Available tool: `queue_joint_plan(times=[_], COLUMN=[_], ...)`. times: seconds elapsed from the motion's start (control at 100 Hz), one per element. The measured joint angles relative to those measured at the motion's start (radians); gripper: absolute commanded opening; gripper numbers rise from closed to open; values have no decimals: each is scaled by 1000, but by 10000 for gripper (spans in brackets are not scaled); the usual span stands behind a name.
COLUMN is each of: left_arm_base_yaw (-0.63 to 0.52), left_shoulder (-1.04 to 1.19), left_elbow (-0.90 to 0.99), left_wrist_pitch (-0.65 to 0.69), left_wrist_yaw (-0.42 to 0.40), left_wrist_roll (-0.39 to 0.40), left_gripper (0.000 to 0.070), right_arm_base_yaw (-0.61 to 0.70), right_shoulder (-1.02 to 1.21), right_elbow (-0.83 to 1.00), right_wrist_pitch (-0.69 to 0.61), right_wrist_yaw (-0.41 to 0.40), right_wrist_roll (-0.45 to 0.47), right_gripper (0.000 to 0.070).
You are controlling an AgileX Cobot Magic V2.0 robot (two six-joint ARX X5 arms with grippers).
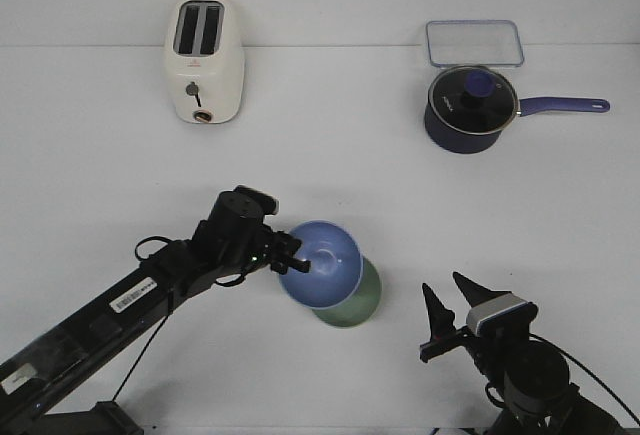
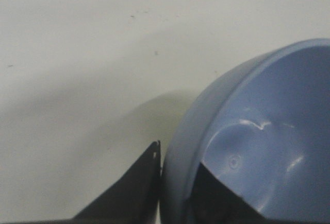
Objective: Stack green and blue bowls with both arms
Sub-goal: 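Carry the blue bowl with the left gripper and lower it onto the green bowl, then open the left gripper and pull it back from the stacked bowls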
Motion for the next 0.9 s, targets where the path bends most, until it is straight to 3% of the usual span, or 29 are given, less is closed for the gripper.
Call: queue_joint_plan(times=[0.25, 0.3, 0.39, 0.47, 0.69, 0.9], left_arm_base_yaw=[-72, -74, -74, -75, -50, 47], left_shoulder=[121, 130, 131, 131, 87, -257], left_elbow=[0, 0, 0, 0, 0, 0], left_wrist_pitch=[28, 32, 48, 58, 52, -10], left_wrist_yaw=[-8, -8, -8, -8, -15, -196], left_wrist_roll=[-28, -31, -41, -45, -43, 42], left_gripper=[35, 121, 342, 418, 422, 422], right_arm_base_yaw=[0, 0, 0, 0, 0, 0], right_shoulder=[0, 0, 0, 0, 0, 0], right_elbow=[0, 0, 0, 0, 0, 0], right_wrist_pitch=[-3, -7, -16, -17, -16, -16], right_wrist_yaw=[0, 0, 0, 0, 0, 0], right_wrist_roll=[0, 0, 0, 0, 0, 0], right_gripper=[370, 370, 370, 371, 371, 371])
